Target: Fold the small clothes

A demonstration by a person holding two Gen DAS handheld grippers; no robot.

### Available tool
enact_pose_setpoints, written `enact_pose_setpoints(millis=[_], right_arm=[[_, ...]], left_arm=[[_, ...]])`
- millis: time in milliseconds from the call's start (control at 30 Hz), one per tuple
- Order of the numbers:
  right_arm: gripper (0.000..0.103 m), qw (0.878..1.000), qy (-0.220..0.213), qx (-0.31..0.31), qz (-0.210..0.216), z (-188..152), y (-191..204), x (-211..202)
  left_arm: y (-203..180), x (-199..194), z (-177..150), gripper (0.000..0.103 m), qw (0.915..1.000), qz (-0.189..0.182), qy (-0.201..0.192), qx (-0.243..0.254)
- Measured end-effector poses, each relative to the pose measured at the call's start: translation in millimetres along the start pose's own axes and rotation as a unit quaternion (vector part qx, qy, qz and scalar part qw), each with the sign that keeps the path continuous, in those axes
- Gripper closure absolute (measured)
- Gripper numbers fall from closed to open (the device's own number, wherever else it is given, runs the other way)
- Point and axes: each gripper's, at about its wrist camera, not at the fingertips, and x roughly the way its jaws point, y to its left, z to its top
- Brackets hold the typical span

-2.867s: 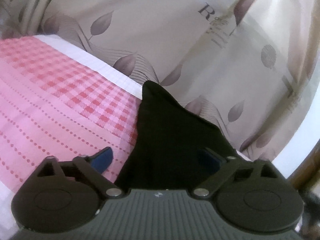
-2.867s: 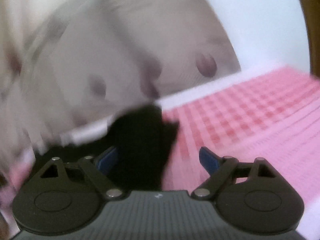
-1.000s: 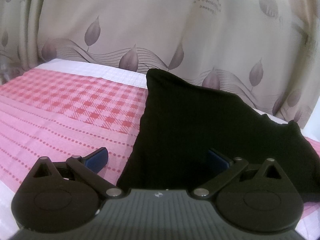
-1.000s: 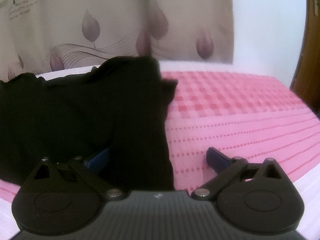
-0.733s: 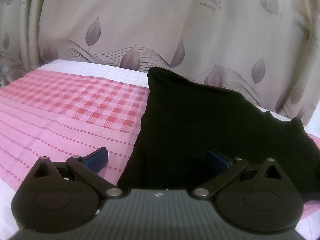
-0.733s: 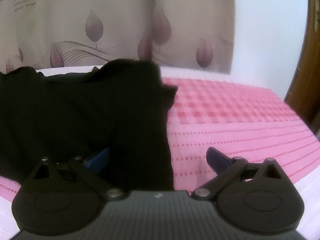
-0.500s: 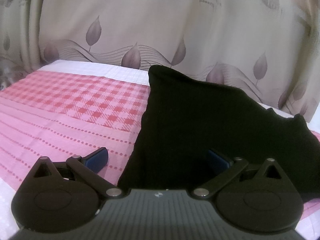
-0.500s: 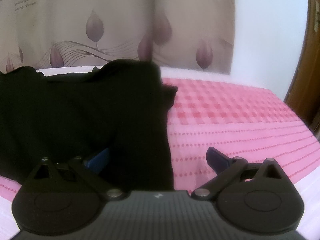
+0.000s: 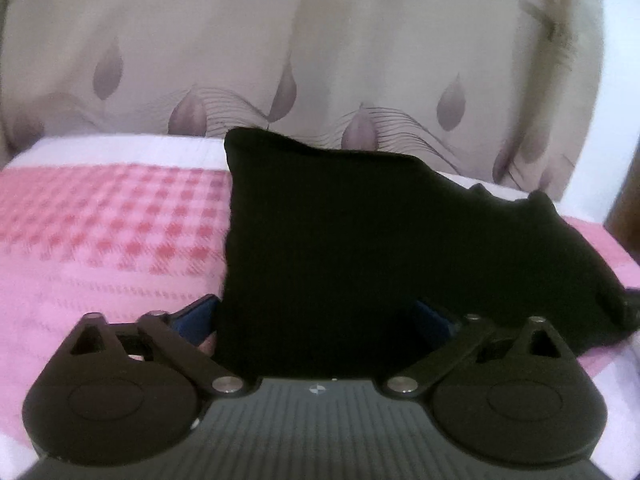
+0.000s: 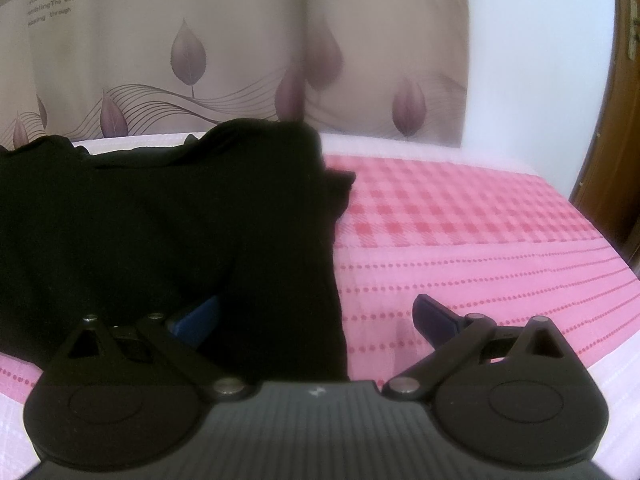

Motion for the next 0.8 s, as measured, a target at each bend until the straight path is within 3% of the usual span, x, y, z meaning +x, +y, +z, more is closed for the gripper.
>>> enact_pose_setpoints(millis=[133,233,300,500,567,600,800], right_arm=[[0.0,1.0,-0.005,-0.007,-0.005,0,3,-2],[0.0,1.0,-0.009,-0.015,-0.012,0,5,-3],[0.0,1.0,-0.012,-0.02,-0.015,0,7,-3],[0.0,0.999,-0.022,-0.034,-0.027,-1,12,-5],[0.0,0.998,-0.025,-0.038,-0.032,-2,14,-6],[0.0,0.998,-0.027,-0.04,-0.034,-2,14,-6],[0.0,0.997,-0.035,-0.053,-0.044,-3,18,-8]], left_arm=[[38,16,20,0.02,0.9965,-0.058,0.044,-0.042],[61,30,34,0.02,0.9922,-0.09,0.057,-0.065],[73,43,43,0.019,0.9859,-0.131,0.068,-0.079],[71,78,64,0.022,0.9775,-0.181,0.094,-0.054],[69,85,67,0.05,0.9757,-0.188,0.102,-0.049],[70,90,67,0.076,0.9727,-0.195,0.112,-0.056],[89,99,54,0.078,0.9599,-0.232,0.097,-0.123]])
